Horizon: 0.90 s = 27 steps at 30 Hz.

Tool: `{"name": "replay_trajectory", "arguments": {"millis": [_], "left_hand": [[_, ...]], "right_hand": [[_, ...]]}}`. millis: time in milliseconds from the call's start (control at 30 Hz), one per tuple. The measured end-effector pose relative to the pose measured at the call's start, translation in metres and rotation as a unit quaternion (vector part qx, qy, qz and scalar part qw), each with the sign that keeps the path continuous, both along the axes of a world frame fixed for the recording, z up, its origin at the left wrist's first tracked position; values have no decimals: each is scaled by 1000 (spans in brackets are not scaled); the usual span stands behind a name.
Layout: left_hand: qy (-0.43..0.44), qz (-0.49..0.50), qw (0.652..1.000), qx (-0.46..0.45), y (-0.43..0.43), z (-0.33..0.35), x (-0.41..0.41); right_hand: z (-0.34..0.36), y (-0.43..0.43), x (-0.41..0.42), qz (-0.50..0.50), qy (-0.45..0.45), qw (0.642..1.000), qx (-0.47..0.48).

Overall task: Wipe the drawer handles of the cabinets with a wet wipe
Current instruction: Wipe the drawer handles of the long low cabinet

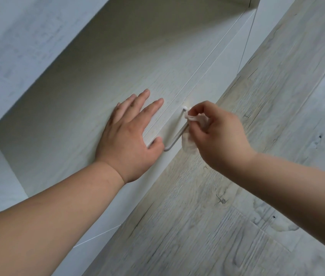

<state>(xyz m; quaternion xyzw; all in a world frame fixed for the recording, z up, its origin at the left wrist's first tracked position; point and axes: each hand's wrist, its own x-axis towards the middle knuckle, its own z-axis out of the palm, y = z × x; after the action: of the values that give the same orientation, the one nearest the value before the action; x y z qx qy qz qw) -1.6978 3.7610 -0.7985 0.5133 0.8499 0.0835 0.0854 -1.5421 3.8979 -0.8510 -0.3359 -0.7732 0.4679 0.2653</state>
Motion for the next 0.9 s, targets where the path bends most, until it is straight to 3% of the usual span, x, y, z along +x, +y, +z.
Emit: {"name": "replay_trajectory", "arguments": {"millis": [267,400,533,700,900], "left_hand": [[1,-2,1000,7,0,0,0],[-6,0,1000,13,0,0,0],[-6,6,1000,19,0,0,0],[-14,10,1000,23,-1,1,1],[-16,12,999,34,-4,1,1]], "right_hand": [[6,-17,9,48,-33,997,-44],[15,-11,3,-12,-15,994,-109],[17,-18,4,8,-43,992,-116],[19,-20,4,-65,-17,988,-142],[17,-37,3,-84,-14,987,-133]]}}
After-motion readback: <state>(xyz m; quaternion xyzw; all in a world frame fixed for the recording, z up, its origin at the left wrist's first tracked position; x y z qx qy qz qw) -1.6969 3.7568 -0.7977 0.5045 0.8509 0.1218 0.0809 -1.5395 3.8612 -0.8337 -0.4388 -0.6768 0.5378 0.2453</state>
